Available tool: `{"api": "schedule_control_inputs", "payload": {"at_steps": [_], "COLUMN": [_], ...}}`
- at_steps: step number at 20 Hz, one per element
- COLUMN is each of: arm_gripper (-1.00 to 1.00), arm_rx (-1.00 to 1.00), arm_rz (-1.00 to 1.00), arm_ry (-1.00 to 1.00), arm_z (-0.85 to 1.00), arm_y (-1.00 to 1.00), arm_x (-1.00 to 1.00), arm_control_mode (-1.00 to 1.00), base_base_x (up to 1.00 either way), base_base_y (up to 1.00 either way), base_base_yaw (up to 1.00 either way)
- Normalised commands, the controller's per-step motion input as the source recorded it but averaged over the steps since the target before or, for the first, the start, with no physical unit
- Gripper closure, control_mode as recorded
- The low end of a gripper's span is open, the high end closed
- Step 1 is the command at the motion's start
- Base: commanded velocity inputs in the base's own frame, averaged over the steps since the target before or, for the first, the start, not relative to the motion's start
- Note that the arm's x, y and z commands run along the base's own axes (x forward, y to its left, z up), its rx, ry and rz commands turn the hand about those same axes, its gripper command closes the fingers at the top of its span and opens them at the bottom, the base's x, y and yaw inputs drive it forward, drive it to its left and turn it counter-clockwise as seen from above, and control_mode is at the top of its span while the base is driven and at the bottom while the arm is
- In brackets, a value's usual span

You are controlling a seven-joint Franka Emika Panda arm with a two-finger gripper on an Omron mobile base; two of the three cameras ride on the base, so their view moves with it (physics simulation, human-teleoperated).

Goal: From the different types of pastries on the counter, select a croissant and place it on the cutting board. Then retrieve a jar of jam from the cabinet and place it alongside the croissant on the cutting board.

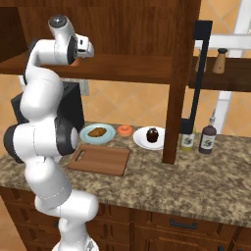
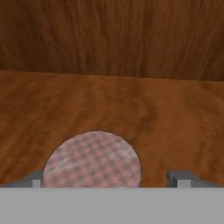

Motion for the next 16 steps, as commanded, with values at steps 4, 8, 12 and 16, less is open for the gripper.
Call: {"api": "schedule_control_inputs", "payload": {"at_steps": [4, 8, 12, 16], "arm_gripper": [-1.00, 1.00, 1.00, 1.00], "arm_rx": [0.00, 0.00, 0.00, 0.00], "arm_rz": [0.00, 0.00, 0.00, -0.10], "arm_ry": [0.00, 0.00, 0.00, -0.08], "arm_z": [0.00, 0.00, 0.00, 0.00], "arm_y": [0.00, 0.00, 0.00, -0.22], "arm_x": [0.00, 0.00, -0.03, -0.87], "arm_control_mode": [-1.00, -1.00, -1.00, -1.00], "base_base_x": [0.00, 0.00, 0.00, 0.00], "base_base_y": [0.00, 0.00, 0.00, 0.00], "base_base_yaw": [0.00, 0.00, 0.00, 0.00]}}
